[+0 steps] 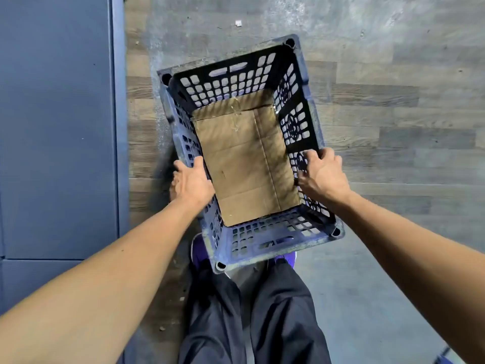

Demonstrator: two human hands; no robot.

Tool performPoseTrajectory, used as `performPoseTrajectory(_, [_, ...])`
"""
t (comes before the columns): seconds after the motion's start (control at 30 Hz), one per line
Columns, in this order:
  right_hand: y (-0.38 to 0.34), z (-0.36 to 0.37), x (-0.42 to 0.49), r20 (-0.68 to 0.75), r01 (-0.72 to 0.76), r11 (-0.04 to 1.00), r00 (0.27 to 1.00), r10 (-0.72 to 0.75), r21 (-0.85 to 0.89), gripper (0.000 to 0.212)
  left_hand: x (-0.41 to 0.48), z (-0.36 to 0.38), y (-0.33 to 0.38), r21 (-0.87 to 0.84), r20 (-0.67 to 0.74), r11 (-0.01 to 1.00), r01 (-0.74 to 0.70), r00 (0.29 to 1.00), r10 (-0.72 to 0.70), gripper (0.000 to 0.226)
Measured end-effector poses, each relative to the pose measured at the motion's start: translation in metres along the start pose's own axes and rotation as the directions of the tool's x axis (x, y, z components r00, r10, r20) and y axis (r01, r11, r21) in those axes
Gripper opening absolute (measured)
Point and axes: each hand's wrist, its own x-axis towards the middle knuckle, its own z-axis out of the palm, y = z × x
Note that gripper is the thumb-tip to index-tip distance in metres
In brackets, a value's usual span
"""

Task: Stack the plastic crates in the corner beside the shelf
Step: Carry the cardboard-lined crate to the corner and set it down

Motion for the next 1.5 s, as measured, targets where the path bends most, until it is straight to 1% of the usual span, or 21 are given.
performPoseTrajectory(0.1, [0.0, 0.004, 0.013, -0.082, -0.019, 0.999, 0.997, 0.015, -0.045, 0.044, 0.006, 0.008, 0.002, -0.055, -0.039, 0.996, 0.064, 0.997, -0.067, 0.048])
performPoseTrajectory(0.13, [-0.002, 0.005, 0.015, -0.074, -0.032, 0.999, 0.997, 0.03, -0.025, 0.045, 0.007, 0.012, 0.001, -0.065, -0.046, 0.996, 0.066, 0.997, -0.069, 0.049])
performPoseTrajectory(0.23, [-0.003, 0.001, 0.026, 0.059, -0.147, 0.987, 0.988, 0.143, 0.069, 0.051, 0.009, 0.013, 0.002, -0.14, -0.063, 0.986, 0.093, 0.993, -0.103, 0.047])
performPoseTrajectory(0.33, [0.005, -0.011, 0.031, 0.127, -0.206, 0.962, 0.974, 0.186, 0.178, 0.051, 0.007, 0.007, 0.001, -0.23, -0.08, 0.967, 0.105, 0.989, -0.127, 0.038])
performPoseTrajectory(0.4, [0.011, -0.018, 0.027, 0.125, -0.194, 0.952, 0.978, 0.168, 0.238, 0.049, -0.001, -0.001, 0.002, -0.26, -0.115, 0.96, 0.104, 0.984, -0.138, 0.034])
performPoseTrajectory(0.47, [0.014, -0.028, 0.017, 0.092, -0.153, 0.959, 0.987, 0.135, 0.24, 0.046, -0.01, -0.014, 0.006, -0.28, -0.149, 0.955, 0.102, 0.978, -0.148, 0.03])
performPoseTrajectory(0.53, [0.013, -0.046, 0.002, 0.091, -0.134, 0.959, 0.989, 0.115, 0.251, 0.046, -0.023, -0.034, 0.012, -0.319, -0.163, 0.941, 0.112, 0.972, -0.171, 0.024])
performPoseTrajectory(0.6, [0.01, -0.072, -0.016, 0.078, -0.117, 0.959, 0.992, 0.1, 0.257, 0.048, -0.039, -0.06, 0.021, -0.338, -0.171, 0.934, 0.115, 0.968, -0.181, 0.019])
performPoseTrajectory(0.73, [0.012, -0.127, -0.052, 0.0, -0.053, 0.971, 0.999, 0.054, 0.233, 0.049, -0.083, -0.117, 0.042, -0.326, -0.188, 0.94, 0.103, 0.967, -0.171, 0.011])
performPoseTrajectory(0.8, [0.009, -0.171, -0.081, -0.051, -0.042, 0.978, 0.997, 0.054, 0.205, 0.045, -0.116, -0.158, 0.056, -0.32, -0.204, 0.945, 0.067, 0.969, -0.138, 0.009])
performPoseTrajectory(0.83, [0.009, -0.182, -0.088, -0.078, -0.026, 0.981, 0.996, 0.042, 0.193, 0.041, -0.125, -0.167, 0.059, -0.321, -0.211, 0.945, 0.062, 0.968, -0.135, 0.007])
performPoseTrajectory(0.9, [0.008, -0.23, -0.121, -0.163, 0.025, 0.986, 0.987, 0.002, 0.166, 0.033, -0.157, -0.21, 0.072, -0.337, -0.253, 0.941, 0.042, 0.958, -0.133, 0.005])
performPoseTrajectory(1.0, [0.006, -0.304, -0.166, -0.284, 0.073, 0.989, 0.958, -0.033, 0.13, 0.028, -0.205, -0.276, 0.094, -0.314, -0.347, 0.949, -0.042, 0.935, -0.074, 0.007])
performPoseTrajectory(1.1, [0.003, -0.368, -0.195, -0.329, 0.101, 0.992, 0.942, -0.069, 0.081, 0.024, -0.24, -0.332, 0.113, -0.324, -0.396, 0.942, -0.086, 0.917, -0.053, 0.012])
performPoseTrajectory(1.2, [0.0, -0.412, -0.212, -0.381, 0.145, 0.985, 0.919, -0.1, 0.092, 0.018, -0.261, -0.379, 0.128, -0.319, -0.444, 0.938, -0.138, 0.896, -0.019, 0.013])
performPoseTrajectory(1.33, [-0.007, -0.461, -0.231, -0.436, 0.16, 0.984, 0.893, -0.112, 0.075, 0.01, -0.275, -0.433, 0.141, -0.312, -0.492, 0.932, -0.183, 0.871, 0.006, 0.011])
performPoseTrajectory(1.43, [-0.018, -0.491, -0.243, -0.475, 0.161, 0.985, 0.873, -0.11, 0.068, 0.011, -0.28, -0.472, 0.15, -0.302, -0.531, 0.925, -0.229, 0.847, 0.037, 0.01])
performPoseTrajectory(1.5, [-0.025, -0.503, -0.243, -0.482, 0.173, 0.982, 0.869, -0.115, 0.077, 0.019, -0.28, -0.494, 0.152, -0.297, -0.544, 0.917, -0.267, 0.836, 0.067, 0.012])
